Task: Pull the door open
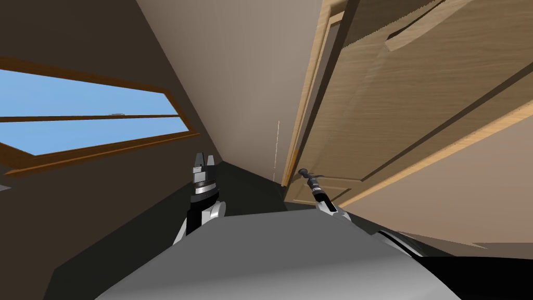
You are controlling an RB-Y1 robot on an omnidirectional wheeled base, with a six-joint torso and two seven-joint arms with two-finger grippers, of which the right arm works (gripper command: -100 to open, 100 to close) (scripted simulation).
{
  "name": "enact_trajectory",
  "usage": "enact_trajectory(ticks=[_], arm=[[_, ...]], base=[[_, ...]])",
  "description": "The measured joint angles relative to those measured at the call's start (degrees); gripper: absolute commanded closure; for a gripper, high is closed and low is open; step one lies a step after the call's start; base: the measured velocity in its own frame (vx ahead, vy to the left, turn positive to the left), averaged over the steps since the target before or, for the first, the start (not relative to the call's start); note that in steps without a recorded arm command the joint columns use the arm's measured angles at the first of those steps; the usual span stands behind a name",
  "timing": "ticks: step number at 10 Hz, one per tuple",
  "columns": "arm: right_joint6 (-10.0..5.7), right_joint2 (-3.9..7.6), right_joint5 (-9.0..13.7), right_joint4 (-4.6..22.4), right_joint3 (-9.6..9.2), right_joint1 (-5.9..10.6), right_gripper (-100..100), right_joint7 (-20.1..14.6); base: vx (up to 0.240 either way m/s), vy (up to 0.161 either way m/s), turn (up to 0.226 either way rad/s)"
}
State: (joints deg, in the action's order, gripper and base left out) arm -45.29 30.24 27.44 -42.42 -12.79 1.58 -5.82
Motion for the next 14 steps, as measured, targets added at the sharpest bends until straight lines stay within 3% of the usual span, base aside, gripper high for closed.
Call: enact_trajectory(ticks=[4, 5, 11, 14], arm=[[-1.92, 2.12, -0.3, -2.0, -3.26, -2.31, 100, -2.3], [-1.95, 2.01, -0.4, -2.0, -3.5, -2.48, 100, -2.4], [-7.51, 6.56, 0.4, -3.5, -8.43, -6.58, 100, -5.5], [-8.93, 7.39, 0.7, -3.6, -9.74, -7.6, 100, -6.3]], base=[[-0.187, -0.074, 0.094], [-0.18, -0.036, 0.159], [-0.207, -0.076, 0.129], [-0.136, -0.055, 0.125]])
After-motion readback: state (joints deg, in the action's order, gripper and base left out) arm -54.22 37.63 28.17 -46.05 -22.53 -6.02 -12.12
